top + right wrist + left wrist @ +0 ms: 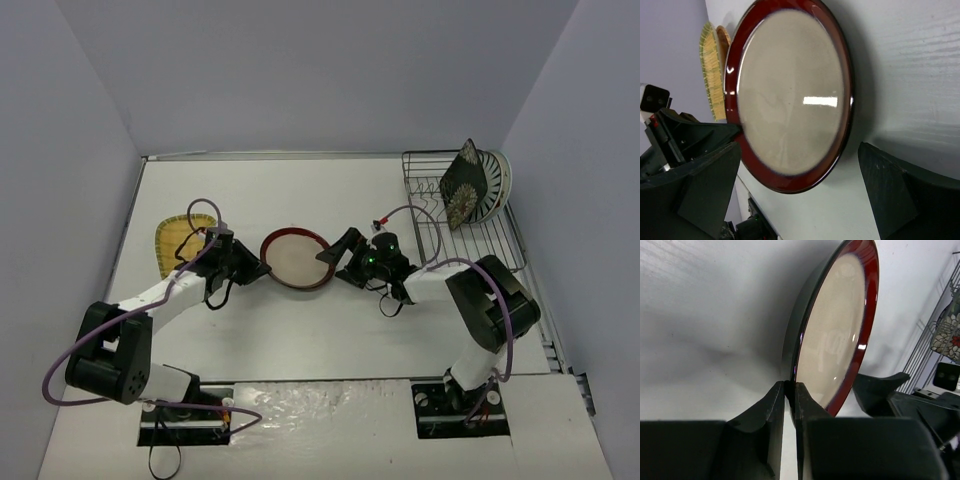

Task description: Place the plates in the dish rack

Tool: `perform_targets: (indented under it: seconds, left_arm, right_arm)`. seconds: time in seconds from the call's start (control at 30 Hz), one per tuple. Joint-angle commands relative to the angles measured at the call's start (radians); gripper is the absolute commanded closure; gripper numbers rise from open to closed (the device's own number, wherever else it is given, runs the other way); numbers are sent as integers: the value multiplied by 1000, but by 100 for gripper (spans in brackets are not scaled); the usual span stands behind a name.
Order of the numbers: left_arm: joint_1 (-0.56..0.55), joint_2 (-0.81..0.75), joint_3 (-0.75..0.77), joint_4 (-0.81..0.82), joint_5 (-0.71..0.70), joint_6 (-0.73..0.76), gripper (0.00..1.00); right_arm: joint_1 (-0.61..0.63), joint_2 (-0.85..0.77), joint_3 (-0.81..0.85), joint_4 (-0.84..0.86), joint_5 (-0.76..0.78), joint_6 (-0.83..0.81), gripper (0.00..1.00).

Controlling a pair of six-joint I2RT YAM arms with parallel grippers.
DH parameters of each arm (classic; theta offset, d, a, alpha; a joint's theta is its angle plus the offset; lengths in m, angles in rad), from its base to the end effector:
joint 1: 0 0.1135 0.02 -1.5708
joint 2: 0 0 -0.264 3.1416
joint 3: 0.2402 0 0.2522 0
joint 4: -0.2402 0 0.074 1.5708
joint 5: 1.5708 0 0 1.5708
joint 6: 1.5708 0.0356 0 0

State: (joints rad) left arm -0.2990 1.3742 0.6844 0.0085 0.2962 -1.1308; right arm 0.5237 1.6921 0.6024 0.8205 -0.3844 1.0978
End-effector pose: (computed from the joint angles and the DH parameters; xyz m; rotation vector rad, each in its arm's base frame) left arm 0.2640 -0.0923 0.1948 -0.8309 2.3127 -1.0420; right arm 0.2719 0.1724 0.1577 0.2924 2.0756 1.4224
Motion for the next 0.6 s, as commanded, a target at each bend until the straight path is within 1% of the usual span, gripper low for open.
perform_targets:
  seconds: [0.0,0.2,0.27,0.37,0.53,0.57]
  left_arm:
    - [13,-91,34,237,83,-94,100]
    - [14,-100,-11,286,103,-150,100]
    - [14,-103,-26,298,110,-164,100]
    - [14,-110,-35,304,111,-171,100]
    - [14,-112,-37,315,121,-178,100]
    - [14,-114,-42,319,121,-184,100]
  right_arm:
    - [18,31,-11,169,28,65,0]
    - [30,97,-8,237,21,111,0]
    - [37,122,-12,296,16,142,1]
    - [51,148,-14,329,16,164,1]
    - [68,167,-10,338,36,179,2]
    - [70,172,-10,350,36,184,4]
